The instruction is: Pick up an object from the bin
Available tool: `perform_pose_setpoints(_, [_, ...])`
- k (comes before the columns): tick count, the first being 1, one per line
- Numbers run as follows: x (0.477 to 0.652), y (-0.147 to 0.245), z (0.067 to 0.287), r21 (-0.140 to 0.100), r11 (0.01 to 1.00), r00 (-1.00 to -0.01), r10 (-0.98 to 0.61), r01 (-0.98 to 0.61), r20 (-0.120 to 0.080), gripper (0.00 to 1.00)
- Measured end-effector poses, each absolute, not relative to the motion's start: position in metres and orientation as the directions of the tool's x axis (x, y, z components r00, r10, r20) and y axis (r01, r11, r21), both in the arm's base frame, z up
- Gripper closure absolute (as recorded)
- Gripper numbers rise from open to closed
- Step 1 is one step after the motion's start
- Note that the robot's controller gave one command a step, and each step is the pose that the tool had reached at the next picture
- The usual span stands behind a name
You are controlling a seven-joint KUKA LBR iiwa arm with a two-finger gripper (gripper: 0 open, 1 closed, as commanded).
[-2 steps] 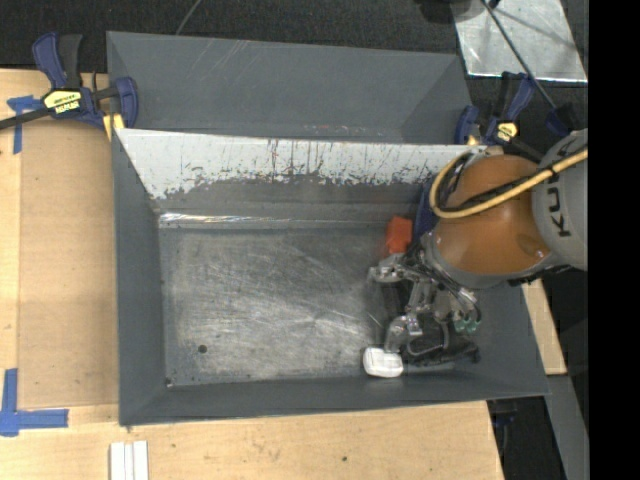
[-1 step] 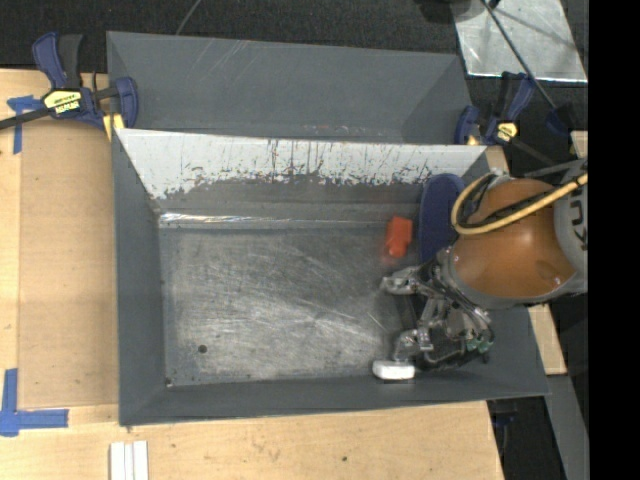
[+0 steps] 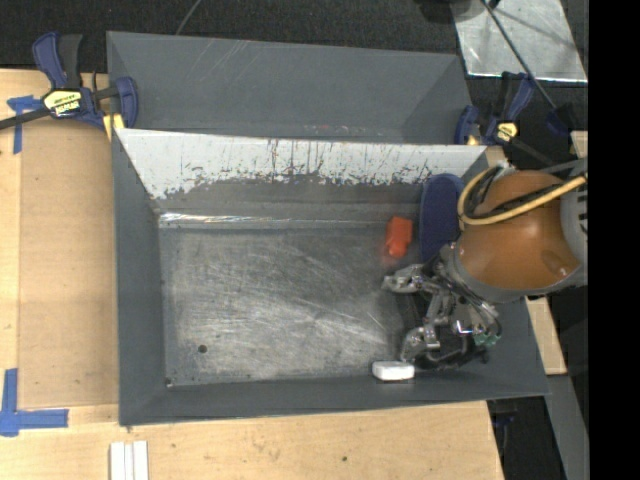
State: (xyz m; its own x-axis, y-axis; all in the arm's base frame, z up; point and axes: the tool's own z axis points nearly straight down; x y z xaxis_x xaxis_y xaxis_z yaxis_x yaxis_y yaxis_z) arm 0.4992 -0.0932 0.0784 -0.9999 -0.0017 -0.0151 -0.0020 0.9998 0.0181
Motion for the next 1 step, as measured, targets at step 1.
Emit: perform_pose_setpoints(1, [0.5001,-0.0961,0.0795,0.018,0.999,-0.999,-0.049,-0.049,-0.014,0.00])
